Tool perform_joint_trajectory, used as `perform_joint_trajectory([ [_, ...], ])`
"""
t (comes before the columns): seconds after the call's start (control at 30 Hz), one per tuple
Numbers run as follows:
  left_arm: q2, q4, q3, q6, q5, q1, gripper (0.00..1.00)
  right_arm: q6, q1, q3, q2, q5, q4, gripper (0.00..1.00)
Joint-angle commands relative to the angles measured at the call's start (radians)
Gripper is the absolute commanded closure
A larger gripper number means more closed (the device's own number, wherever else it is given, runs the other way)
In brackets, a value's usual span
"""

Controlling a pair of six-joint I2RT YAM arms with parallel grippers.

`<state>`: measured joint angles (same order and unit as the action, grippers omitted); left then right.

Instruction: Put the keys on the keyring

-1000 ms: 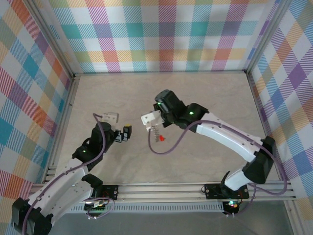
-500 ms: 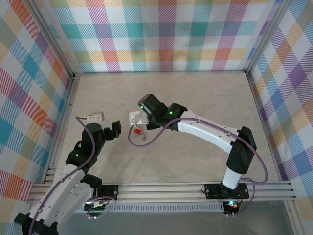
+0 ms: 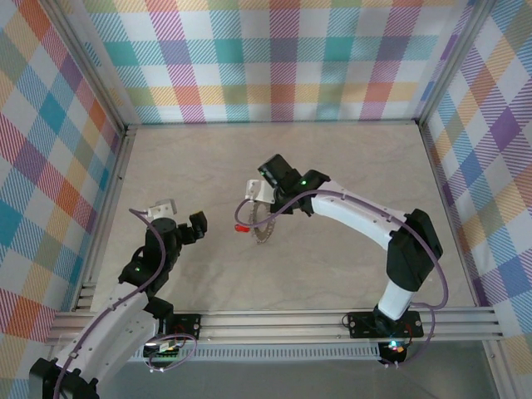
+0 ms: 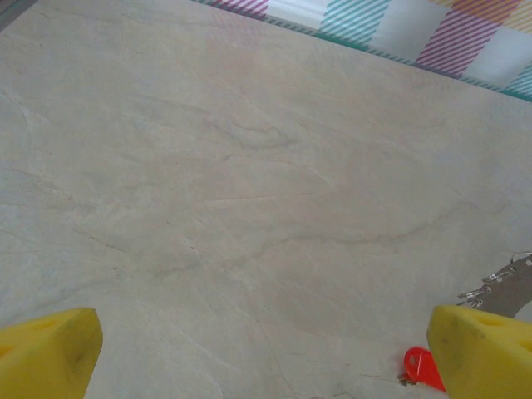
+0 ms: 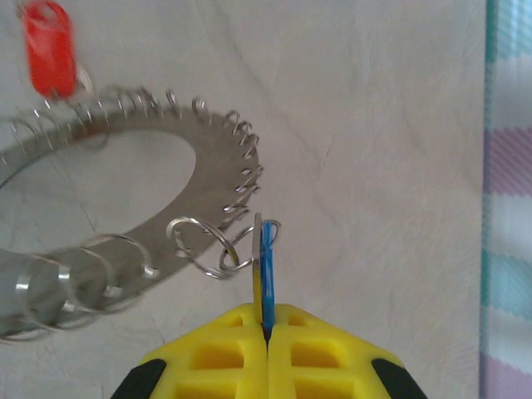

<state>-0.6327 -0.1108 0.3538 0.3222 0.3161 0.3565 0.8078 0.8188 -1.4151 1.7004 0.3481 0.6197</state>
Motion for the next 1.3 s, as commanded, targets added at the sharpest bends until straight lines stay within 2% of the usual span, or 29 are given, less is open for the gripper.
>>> perform_joint_trajectory([
  [0.0,0.005,0.067,-0.028,0.053,0.024,-0.011,0.0,0.007,-0.043,0.086,-0.077,-0.017,-0.035,1.0],
  [0.17,0.008,0.079,-0.052,0.094,0.102,-0.011,0.0,0.026,-0.102,0.209,-0.126,-0.01,-0.059,1.0],
  [0.37,-0.009,0.113,-0.059,0.076,0.112,-0.011,0.0,0.011,-0.206,0.366,-0.151,0.001,-0.165,1.0],
  [0.53,-0.08,0.128,-0.013,0.001,0.122,-0.011,0.0,0.013,-0.303,0.509,-0.141,0.061,-0.277,0.97],
  [0.6,-0.124,0.131,0.011,-0.034,0.133,-0.011,0.0,-0.031,-0.357,0.521,-0.128,0.058,-0.253,0.96],
  [0.8,-0.212,0.092,0.09,-0.14,0.188,-0.011,0.0,-0.167,-0.487,0.512,-0.092,0.109,-0.118,0.78],
  [0.93,-0.182,0.03,0.136,-0.19,0.169,-0.011,0.0,-0.214,-0.548,0.556,-0.152,0.086,-0.126,0.67],
  [1.0,-0.154,0.036,0.137,-0.183,0.179,-0.012,0.0,-0.239,-0.564,0.571,-0.192,0.066,-0.125,0.66],
  [1.1,-0.171,0.045,0.155,-0.208,0.163,-0.011,0.0,-0.287,-0.578,0.586,-0.276,-0.004,-0.139,0.62],
  [1.23,-0.292,0.111,0.176,-0.265,0.119,-0.011,0.0,-0.383,-0.602,0.604,-0.427,-0.154,-0.194,0.56],
  [1.27,-0.324,0.148,0.168,-0.271,0.12,-0.011,0.0,-0.411,-0.603,0.619,-0.479,-0.193,-0.228,0.49],
])
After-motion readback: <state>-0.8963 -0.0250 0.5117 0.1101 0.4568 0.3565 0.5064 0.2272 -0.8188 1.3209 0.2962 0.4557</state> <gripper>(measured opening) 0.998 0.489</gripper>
